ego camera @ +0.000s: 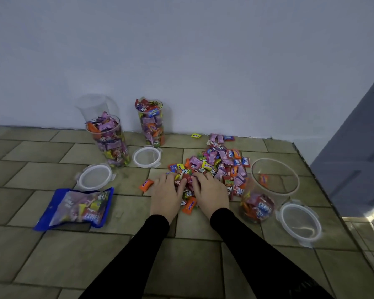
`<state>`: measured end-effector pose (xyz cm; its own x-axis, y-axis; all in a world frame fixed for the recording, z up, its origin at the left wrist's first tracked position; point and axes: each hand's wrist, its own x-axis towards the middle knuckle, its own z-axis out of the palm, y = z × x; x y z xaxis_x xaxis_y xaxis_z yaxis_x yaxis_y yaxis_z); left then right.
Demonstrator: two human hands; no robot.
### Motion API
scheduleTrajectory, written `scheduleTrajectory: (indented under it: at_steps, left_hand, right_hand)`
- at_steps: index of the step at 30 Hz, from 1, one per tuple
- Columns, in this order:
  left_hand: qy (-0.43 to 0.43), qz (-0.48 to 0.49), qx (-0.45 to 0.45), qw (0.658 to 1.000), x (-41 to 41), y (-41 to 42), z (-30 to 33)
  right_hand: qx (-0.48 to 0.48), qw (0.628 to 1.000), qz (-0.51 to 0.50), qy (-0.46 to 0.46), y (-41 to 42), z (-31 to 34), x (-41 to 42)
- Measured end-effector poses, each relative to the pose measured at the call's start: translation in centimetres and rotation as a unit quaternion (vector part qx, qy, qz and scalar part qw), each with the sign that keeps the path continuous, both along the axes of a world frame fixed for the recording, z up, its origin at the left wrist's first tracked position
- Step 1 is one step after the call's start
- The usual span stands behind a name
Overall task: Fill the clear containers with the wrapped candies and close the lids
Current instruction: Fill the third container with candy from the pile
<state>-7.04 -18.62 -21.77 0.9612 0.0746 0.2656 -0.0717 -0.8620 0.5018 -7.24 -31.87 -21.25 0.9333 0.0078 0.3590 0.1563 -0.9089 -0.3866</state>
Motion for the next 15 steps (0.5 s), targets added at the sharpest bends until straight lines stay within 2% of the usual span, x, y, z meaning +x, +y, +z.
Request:
scheduleTrajectory:
  at_steps: [4, 8, 15]
  left_hand:
    - [-0.011, 0.002, -0.05, 0.999, 0.0, 0.3, 0.2]
    - [-0.021, 0.018, -0.05, 0.998, -0.6, 0.1, 0.5]
    - [-0.037, -0.03, -0.128, 0.991, -1.2, 0.2, 0.8]
  right_hand:
    - [0.024, 1.0, 0.001, 0.01, -0.2, 0.2, 0.0]
    - [0.086, 0.995, -0.024, 0.042, -0.2, 0.8, -0.1]
    - [0.177, 0.982, -0.043, 0.042, 0.1, 1.7, -0.6]
